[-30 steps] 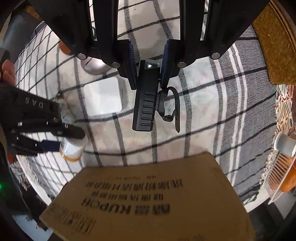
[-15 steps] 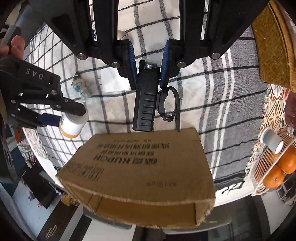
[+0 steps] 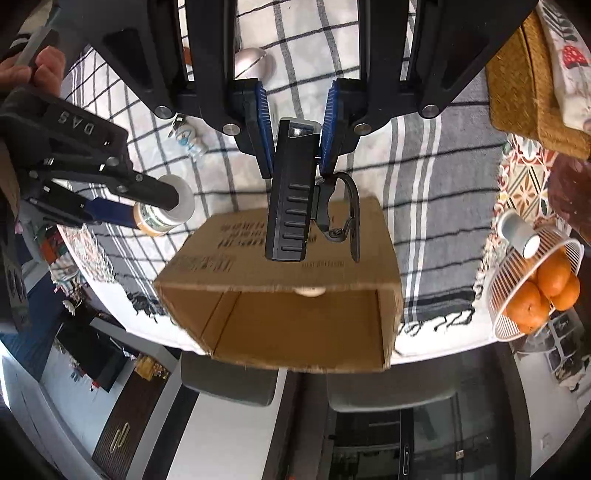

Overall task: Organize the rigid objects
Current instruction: 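Lower the bike light into the box with the left tool while the right tool drops the jar in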

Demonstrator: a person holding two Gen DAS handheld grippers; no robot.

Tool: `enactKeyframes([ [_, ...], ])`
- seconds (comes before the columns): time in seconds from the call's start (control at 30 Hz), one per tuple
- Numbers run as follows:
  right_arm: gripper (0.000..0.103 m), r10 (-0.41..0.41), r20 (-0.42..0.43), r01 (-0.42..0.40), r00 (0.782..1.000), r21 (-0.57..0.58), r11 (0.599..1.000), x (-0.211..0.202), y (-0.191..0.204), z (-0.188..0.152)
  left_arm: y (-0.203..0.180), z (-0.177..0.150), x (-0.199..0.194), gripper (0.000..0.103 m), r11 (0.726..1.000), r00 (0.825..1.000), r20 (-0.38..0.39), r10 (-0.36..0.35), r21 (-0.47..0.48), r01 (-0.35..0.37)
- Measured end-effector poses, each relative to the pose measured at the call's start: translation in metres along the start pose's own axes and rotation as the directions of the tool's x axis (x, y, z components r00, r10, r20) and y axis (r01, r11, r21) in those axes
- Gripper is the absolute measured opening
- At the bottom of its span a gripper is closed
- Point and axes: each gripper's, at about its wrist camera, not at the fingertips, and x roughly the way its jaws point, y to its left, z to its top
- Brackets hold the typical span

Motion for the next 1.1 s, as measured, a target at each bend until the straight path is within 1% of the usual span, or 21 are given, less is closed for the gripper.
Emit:
enactKeyframes([
  [0.07,0.041,0.011,0.030,-0.011,0.999,0.015,1.000,-0.003,-0.001,0.003,-0.001,0.006,-0.004,0.025,1.000,1.000,0.017,0.009,0.000,-0.009],
  [0.2,0.041,0.040,0.033,-0.042,0.999,0.043,0.998,-0.005,-0.005,0.009,-0.005,0.019,-0.011,0.025,1.000,0.999,0.034,0.010,0.011,-0.011],
  [0.37,0.041,0.027,0.068,-0.030,0.997,0.045,0.999,-0.019,-0.007,0.020,-0.010,0.034,-0.020,0.025,1.000,0.999,0.054,-0.001,0.023,0.000],
  [0.6,0.041,0.032,0.118,-0.040,0.993,0.064,0.997,-0.038,-0.014,0.040,-0.015,0.056,-0.032,0.025,0.999,0.996,0.086,-0.022,0.030,0.019],
  [0.73,0.041,0.031,0.137,-0.041,0.990,0.072,0.997,-0.044,-0.016,0.053,-0.015,0.072,-0.034,0.025,0.999,0.995,0.099,-0.022,0.030,0.019],
  [0.97,0.041,0.028,0.149,-0.039,0.989,0.074,0.996,-0.044,-0.019,0.076,-0.010,0.095,-0.027,0.025,1.000,0.996,0.091,-0.021,0.019,0.019],
  [1.1,0.041,0.025,0.137,-0.036,0.990,0.077,0.996,-0.037,-0.022,0.088,-0.004,0.107,-0.015,0.025,1.000,0.998,0.056,-0.024,0.004,0.024],
])
